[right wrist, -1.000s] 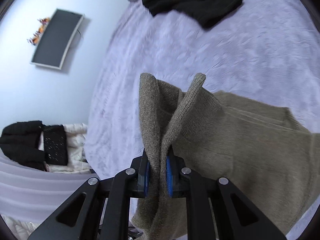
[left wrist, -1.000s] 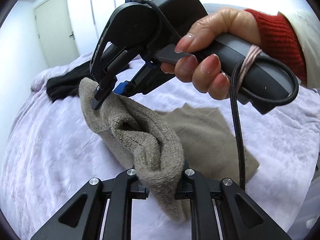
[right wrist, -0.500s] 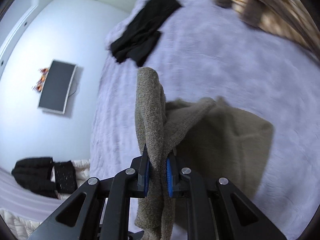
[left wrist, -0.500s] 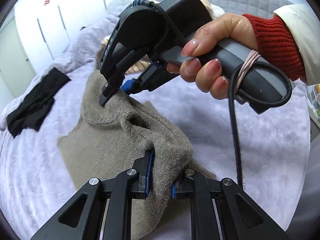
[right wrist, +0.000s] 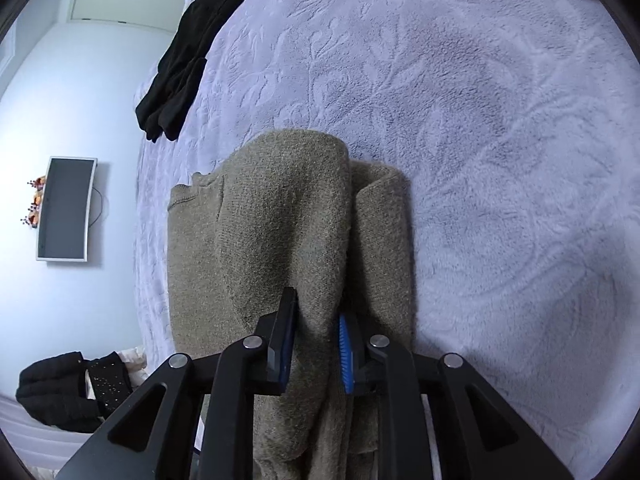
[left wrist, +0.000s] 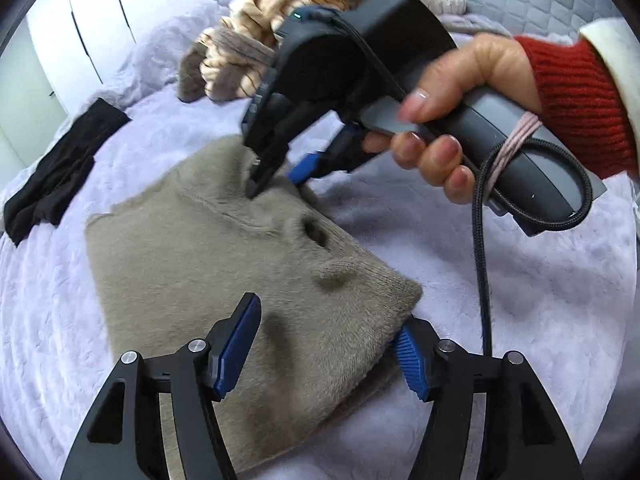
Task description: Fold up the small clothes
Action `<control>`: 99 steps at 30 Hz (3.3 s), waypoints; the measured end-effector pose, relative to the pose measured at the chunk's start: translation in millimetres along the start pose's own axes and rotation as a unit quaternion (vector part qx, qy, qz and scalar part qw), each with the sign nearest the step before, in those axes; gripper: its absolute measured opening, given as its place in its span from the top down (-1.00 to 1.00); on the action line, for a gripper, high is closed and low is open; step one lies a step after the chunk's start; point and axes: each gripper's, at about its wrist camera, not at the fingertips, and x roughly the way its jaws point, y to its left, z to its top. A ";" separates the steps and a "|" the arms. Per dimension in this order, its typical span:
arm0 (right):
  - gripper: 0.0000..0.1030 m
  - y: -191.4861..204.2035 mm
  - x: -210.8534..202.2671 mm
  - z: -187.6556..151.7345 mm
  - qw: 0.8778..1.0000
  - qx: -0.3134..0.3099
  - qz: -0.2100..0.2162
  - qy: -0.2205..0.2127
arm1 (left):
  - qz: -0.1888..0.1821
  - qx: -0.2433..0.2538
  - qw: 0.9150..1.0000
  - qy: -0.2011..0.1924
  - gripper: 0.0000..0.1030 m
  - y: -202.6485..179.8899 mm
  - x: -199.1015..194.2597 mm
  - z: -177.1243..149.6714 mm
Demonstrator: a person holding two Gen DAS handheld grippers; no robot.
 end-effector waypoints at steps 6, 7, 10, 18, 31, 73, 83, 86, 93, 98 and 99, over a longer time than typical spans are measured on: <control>0.15 4.1 -36.0 -12.6 1.000 0.000 -0.001 -0.021 | -0.003 -0.050 0.999 -0.008 -0.27 48.3 -31.3 -4.6; 0.15 3.2 -38.2 -14.9 1.000 0.006 0.007 -0.020 | 0.001 -0.068 0.998 -0.010 -0.27 62.1 -35.7 -4.2; 0.15 1.4 -35.7 -18.7 0.999 0.025 0.027 -0.015 | 0.004 -0.117 0.993 -0.018 -0.27 97.3 -44.5 3.3; 0.77 23.6 -10.3 -21.4 1.000 -0.015 -0.025 -0.001 | 0.091 -0.177 0.980 -0.003 -0.60 171.9 -19.6 5.1; 0.47 -13.2 -5.3 -31.7 0.998 0.011 -0.061 -0.031 | 0.083 -0.242 0.966 0.050 -0.60 184.4 33.0 -23.7; 0.47 -53.1 -22.5 -182.2 0.995 0.098 -0.002 0.020 | -0.140 -0.310 0.924 0.173 0.15 147.4 25.1 -103.0; 0.45 -50.7 -18.6 -181.8 0.994 0.108 -0.011 0.023 | -0.097 -0.302 0.930 0.186 -0.43 140.8 20.4 -100.1; 0.43 -38.4 -4.3 -167.6 0.993 0.112 -0.016 0.026 | -0.080 -0.286 0.937 0.186 -0.45 136.2 16.9 -97.4; 0.37 -31.1 1.4 -163.7 0.992 0.119 -0.017 0.025 | -0.038 -0.269 0.942 0.196 -0.89 136.7 10.3 -97.7; 0.28 -33.6 -2.4 -164.7 0.993 0.115 -0.020 0.028 | -0.037 -0.280 0.937 0.206 -0.89 137.8 16.3 -102.1; 0.24 -32.0 -4.4 -163.8 0.993 0.110 -0.024 0.030 | -0.036 -0.281 0.937 0.206 -0.89 137.0 16.0 -102.1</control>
